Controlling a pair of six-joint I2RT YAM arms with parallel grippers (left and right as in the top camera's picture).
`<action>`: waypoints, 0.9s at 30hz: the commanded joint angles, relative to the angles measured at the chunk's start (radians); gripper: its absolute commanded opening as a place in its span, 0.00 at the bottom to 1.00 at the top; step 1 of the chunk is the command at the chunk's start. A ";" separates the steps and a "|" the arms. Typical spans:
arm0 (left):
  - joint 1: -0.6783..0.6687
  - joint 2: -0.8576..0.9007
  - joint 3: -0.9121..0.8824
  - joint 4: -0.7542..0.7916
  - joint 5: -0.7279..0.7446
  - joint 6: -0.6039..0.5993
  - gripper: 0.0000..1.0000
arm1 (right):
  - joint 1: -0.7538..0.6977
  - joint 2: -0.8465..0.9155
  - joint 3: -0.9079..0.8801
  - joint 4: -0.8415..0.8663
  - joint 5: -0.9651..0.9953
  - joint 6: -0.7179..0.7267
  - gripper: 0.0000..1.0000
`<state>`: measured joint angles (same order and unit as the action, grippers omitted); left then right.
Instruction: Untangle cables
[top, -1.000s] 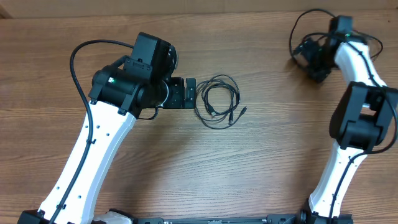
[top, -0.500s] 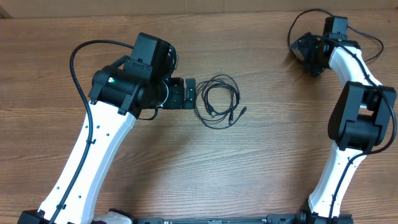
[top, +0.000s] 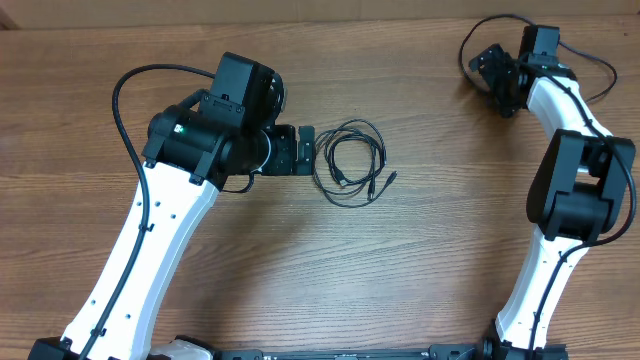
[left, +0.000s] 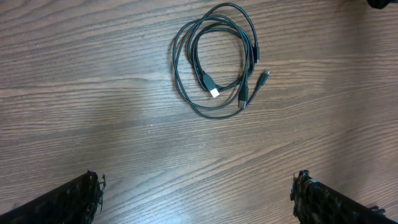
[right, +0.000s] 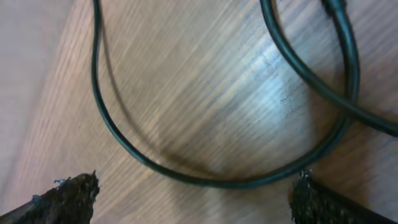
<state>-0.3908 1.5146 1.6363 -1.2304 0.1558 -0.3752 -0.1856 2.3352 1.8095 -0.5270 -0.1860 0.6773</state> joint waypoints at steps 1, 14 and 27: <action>-0.002 0.002 0.003 0.002 -0.006 -0.014 1.00 | -0.032 -0.044 0.081 -0.068 -0.014 -0.032 1.00; -0.002 0.002 0.003 0.000 -0.006 -0.014 0.99 | -0.227 -0.124 0.132 -0.314 0.101 -0.058 1.00; -0.002 0.002 0.003 0.000 -0.006 -0.014 0.99 | -0.240 -0.008 0.121 -0.270 0.088 -0.056 1.00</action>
<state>-0.3908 1.5146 1.6363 -1.2308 0.1558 -0.3752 -0.4343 2.3119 1.9305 -0.8104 -0.1032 0.6277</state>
